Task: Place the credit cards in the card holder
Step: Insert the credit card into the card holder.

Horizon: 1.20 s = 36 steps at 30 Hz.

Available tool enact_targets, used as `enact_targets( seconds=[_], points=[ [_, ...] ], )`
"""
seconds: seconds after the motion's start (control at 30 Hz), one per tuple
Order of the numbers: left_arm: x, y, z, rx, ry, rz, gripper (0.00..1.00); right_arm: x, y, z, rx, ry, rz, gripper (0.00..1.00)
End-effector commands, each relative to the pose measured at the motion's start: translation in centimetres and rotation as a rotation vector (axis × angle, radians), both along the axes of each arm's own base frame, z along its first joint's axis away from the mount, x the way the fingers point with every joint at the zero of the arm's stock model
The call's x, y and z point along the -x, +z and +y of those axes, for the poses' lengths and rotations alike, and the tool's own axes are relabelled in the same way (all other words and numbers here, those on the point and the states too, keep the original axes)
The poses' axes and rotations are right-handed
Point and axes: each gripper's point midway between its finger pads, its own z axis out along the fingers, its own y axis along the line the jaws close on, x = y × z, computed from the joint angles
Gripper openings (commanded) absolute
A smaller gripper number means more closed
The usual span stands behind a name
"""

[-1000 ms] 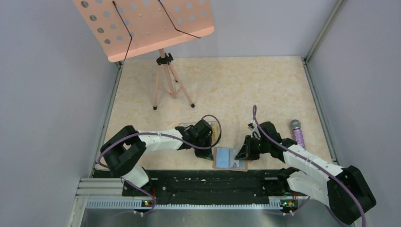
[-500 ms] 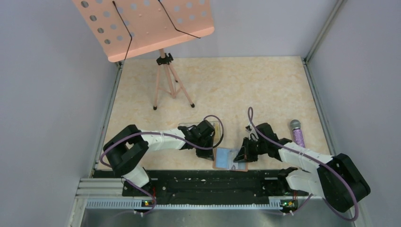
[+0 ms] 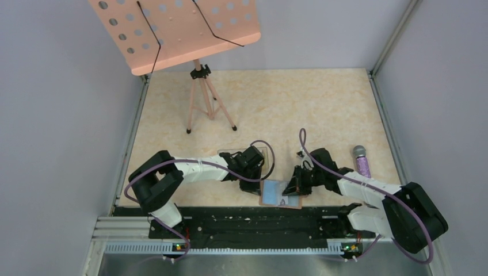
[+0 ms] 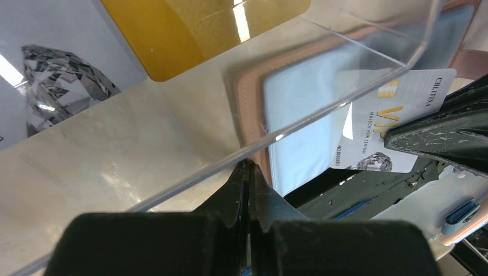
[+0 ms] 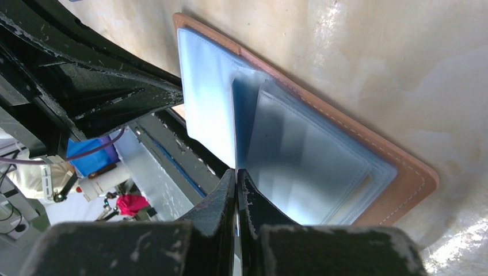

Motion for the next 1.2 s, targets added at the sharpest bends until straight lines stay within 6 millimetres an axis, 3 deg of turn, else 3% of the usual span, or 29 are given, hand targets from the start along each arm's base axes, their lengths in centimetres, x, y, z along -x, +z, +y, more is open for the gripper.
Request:
enact_targets(
  seconds=[0.0,0.63,1.17],
  points=[
    [0.9,-1.6,1.1,-0.074,-0.008,0.044,0.00,-1.6,0.9,0.8,-0.033,0.031,-0.083,0.00],
    [1.3,-2.1,1.2,-0.087,-0.010,0.057,0.00,-4.4,0.8,0.8,0.012,-0.067,-0.132,0.00],
    [1.2,-2.0,0.7,-0.072,-0.004,0.056,0.00,-3.0,0.0,0.4,-0.005,-0.132,-0.049,0.03]
  ],
)
